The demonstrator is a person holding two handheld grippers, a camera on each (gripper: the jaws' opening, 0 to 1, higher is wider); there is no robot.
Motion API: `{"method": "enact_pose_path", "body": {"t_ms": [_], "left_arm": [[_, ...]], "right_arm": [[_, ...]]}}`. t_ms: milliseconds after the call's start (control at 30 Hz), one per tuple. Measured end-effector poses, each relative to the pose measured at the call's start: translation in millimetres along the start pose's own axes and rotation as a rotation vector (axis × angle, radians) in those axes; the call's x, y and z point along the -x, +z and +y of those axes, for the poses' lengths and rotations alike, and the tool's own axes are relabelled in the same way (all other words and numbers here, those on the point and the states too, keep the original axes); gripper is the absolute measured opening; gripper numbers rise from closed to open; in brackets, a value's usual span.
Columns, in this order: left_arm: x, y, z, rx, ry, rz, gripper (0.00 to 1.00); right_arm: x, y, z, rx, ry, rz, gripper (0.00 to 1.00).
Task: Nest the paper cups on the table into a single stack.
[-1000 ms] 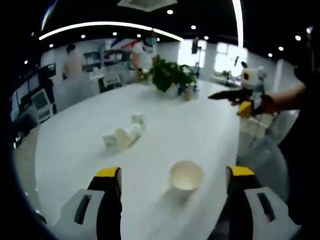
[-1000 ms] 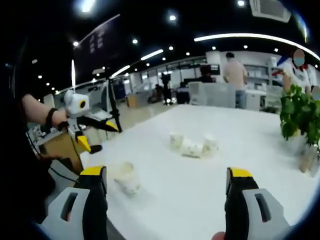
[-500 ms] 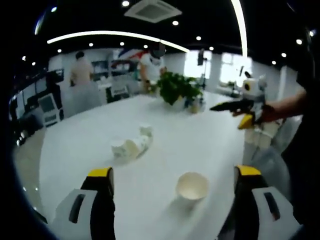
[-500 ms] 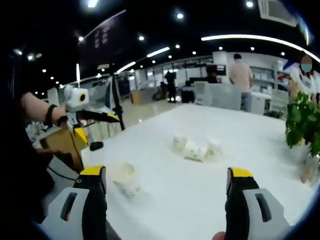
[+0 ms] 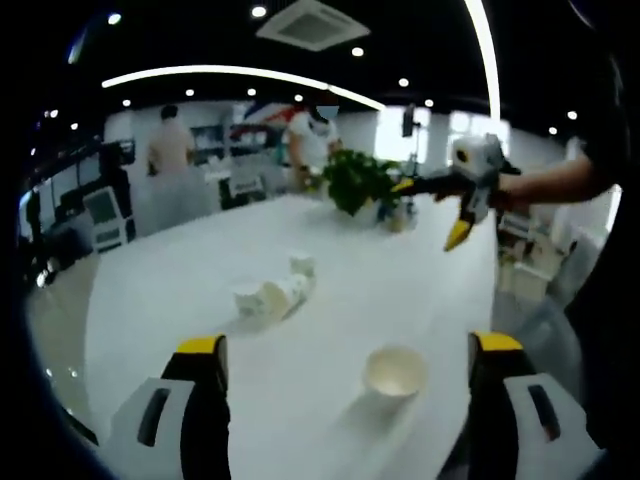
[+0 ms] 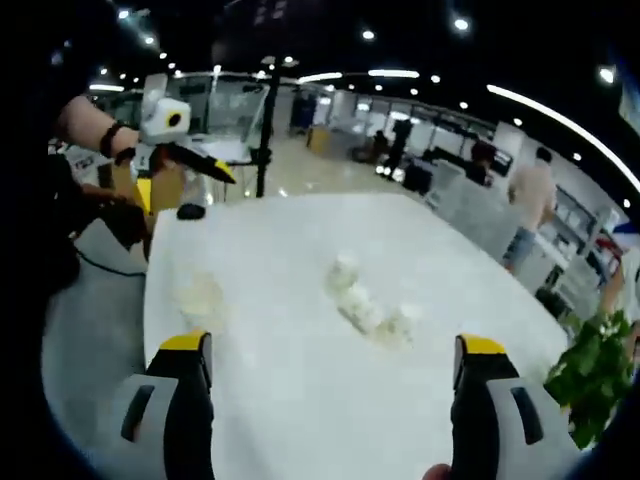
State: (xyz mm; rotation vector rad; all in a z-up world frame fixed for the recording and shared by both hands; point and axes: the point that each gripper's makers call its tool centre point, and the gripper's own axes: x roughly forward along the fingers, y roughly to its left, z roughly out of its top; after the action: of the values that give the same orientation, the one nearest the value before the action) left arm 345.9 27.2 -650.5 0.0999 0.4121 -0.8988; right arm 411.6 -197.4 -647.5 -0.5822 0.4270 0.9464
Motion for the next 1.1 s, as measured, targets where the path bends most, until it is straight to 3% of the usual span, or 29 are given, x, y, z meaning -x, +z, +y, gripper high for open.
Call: {"method": "enact_pose_path", "body": {"t_ms": [267, 467, 733, 933, 1100], "left_arm": [[-1.6, 0.5, -5.1, 0.004, 0.007, -0.012, 0.99], [-2.8, -6.3, -3.9, 0.026, 0.011, -0.003, 0.99], [-6.5, -5.5, 2.6, 0.024, 0.028, 0.006, 0.98], [-10.6, -9.1, 9.8, 0.019, 0.054, 0.025, 0.98], [-11.4, -13.8, 11.0, 0.041, 0.057, 0.031, 0.98]], "right_arm": [[-39.0, -1.2, -23.7, 0.22, 0.116, 0.119, 0.94], [-66.1, 4.9, -41.3, 0.304, 0.163, 0.158, 0.93], [-115.4, -7.0, -58.0, 0.4, 0.256, 0.198, 0.92], [-151.6, -22.7, -63.9, 0.429, 0.331, 0.271, 0.88], [-168.2, -15.0, -59.0, 0.443, 0.388, 0.272, 0.81]]}}
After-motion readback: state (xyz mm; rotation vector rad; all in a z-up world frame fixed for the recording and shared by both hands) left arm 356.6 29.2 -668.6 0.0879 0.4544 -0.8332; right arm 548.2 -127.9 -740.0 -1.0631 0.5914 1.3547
